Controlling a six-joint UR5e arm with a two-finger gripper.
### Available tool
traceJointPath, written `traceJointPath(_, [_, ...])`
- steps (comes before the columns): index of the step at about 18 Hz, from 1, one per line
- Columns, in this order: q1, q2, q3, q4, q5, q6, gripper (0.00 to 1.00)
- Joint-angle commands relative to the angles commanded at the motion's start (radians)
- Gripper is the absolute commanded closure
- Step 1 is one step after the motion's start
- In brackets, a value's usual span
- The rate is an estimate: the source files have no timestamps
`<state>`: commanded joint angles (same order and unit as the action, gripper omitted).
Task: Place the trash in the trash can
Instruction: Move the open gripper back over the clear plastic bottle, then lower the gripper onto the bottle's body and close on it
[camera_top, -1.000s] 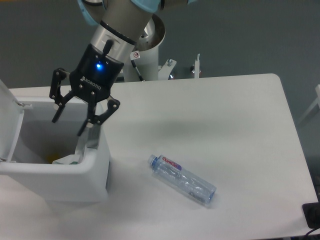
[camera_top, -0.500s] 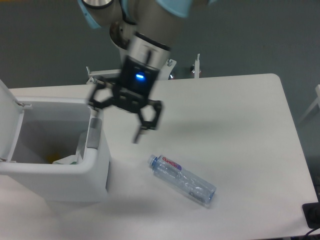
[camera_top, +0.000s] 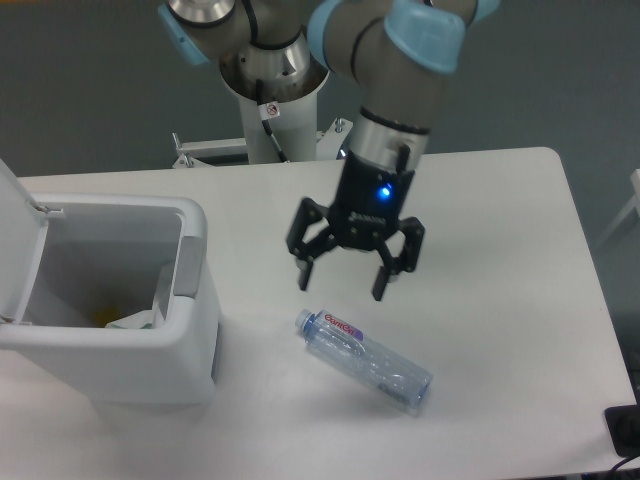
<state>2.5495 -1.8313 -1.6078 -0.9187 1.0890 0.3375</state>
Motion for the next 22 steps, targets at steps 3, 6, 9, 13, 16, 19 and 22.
traceJointPath(3, [0.034, -0.083, 0.038, -0.067, 0.070, -0.002, 0.00])
traceJointPath(6, [0.035, -0.118, 0.042, -0.100, 0.144, -0.049, 0.00])
traceJointPath(9, [0.026, -0.183, 0.075, -0.112, 0.160, -0.122, 0.00])
traceJointPath(13, [-0.047, -0.272, 0.134, -0.150, 0.308, -0.221, 0.00])
traceJointPath(16, [-0.061, -0.312, 0.169, -0.163, 0.344, -0.282, 0.00])
traceJointPath(19, [-0.061, -0.328, 0.178, -0.175, 0.351, -0.305, 0.01])
traceJointPath(22, [-0.080, -0.353, 0.189, -0.174, 0.397, -0.363, 0.00])
